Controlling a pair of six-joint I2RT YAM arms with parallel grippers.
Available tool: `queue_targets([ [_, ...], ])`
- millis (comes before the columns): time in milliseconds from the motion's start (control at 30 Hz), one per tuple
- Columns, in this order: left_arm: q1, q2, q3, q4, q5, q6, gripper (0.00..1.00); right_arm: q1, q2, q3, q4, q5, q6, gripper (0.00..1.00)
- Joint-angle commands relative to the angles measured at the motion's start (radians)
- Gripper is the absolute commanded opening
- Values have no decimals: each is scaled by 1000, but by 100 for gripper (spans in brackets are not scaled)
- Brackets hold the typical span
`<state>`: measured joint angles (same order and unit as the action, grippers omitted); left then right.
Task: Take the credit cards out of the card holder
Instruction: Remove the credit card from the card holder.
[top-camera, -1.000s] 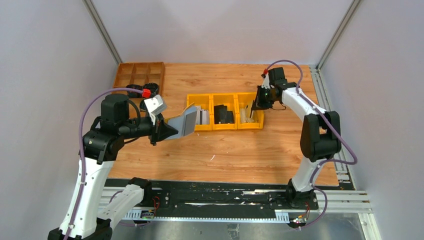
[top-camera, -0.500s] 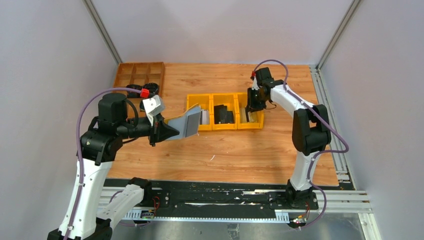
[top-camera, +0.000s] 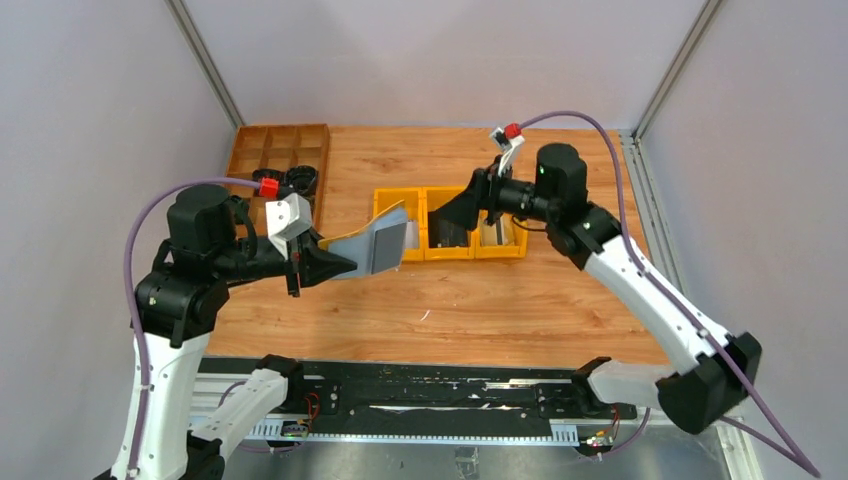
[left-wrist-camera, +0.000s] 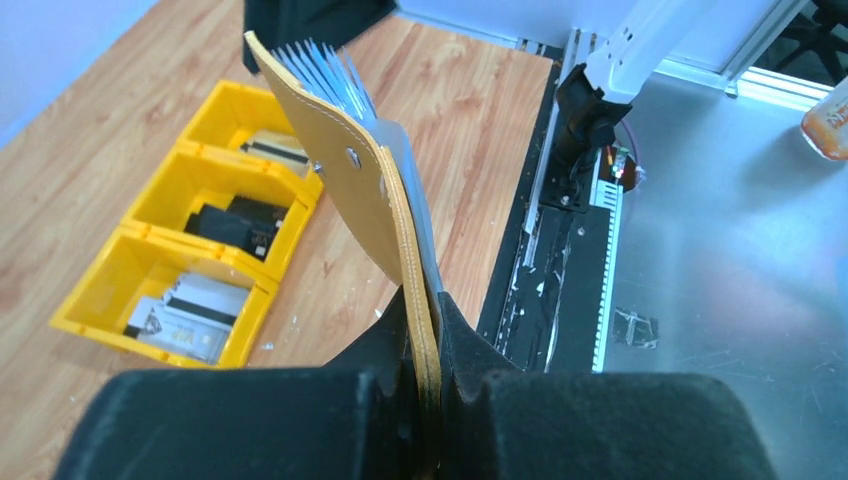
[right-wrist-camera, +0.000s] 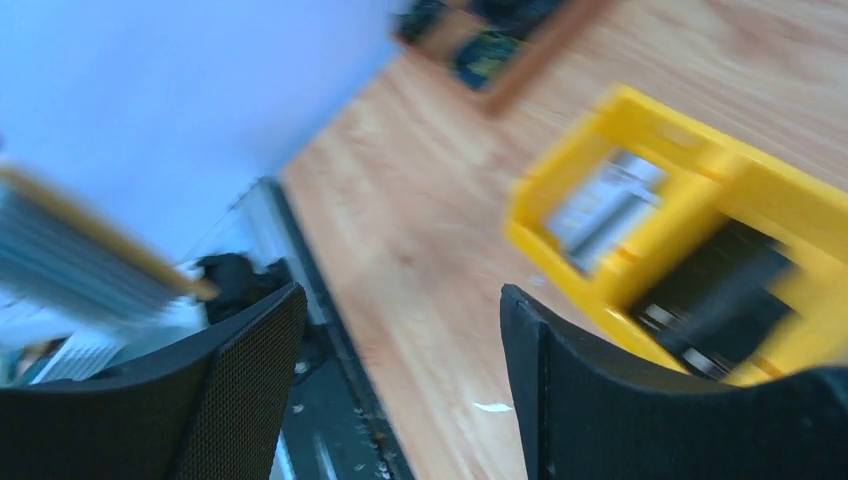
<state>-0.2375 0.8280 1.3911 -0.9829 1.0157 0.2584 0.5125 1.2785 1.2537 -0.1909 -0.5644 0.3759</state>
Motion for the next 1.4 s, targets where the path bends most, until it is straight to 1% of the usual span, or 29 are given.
queue_targets([
  [0,0,-40,48,26,84,45,0,136,-129,-164,368,-226,102,75],
  [67,0,-59,48,27,92,70,0,205,-182,-200,423,-211,68,76],
  [167,0,-80,45,26,96,82,0,290,-227,-212,440,-143,25,77],
  [267,-1,-84,49,26,108,74,0,332,-225,-186,407,-99,-3,78],
  [433,0,-84,71,27,122,57,0,412,-193,-122,308,-13,-77,79],
  [833,0,-82,76,27,130,40,0,492,-192,-101,307,13,-102,81],
  [1000,0,-80,67,26,130,38,0,568,-169,-76,335,75,-117,81],
  [1033,0,-80,65,27,126,36,0,589,-161,-55,319,102,-130,79],
  [1067,0,-81,60,27,120,35,0,603,-149,-38,287,135,-145,72],
  [1100,0,-81,55,26,110,32,2,615,-143,-24,272,163,-157,60],
  [1133,0,-82,49,27,93,32,6,624,-135,-6,231,203,-168,43],
  [1167,0,-83,42,27,75,31,13,631,-126,16,184,249,-175,26],
  [1200,0,-84,34,27,53,30,26,637,-116,42,132,294,-181,11],
  [1233,0,-87,24,26,36,32,38,644,-105,70,81,342,-186,2],
  [1267,0,-93,12,27,26,36,48,653,-96,94,41,402,-192,0],
  [1367,0,-111,-31,27,22,54,82,698,-64,163,-59,549,-221,0],
])
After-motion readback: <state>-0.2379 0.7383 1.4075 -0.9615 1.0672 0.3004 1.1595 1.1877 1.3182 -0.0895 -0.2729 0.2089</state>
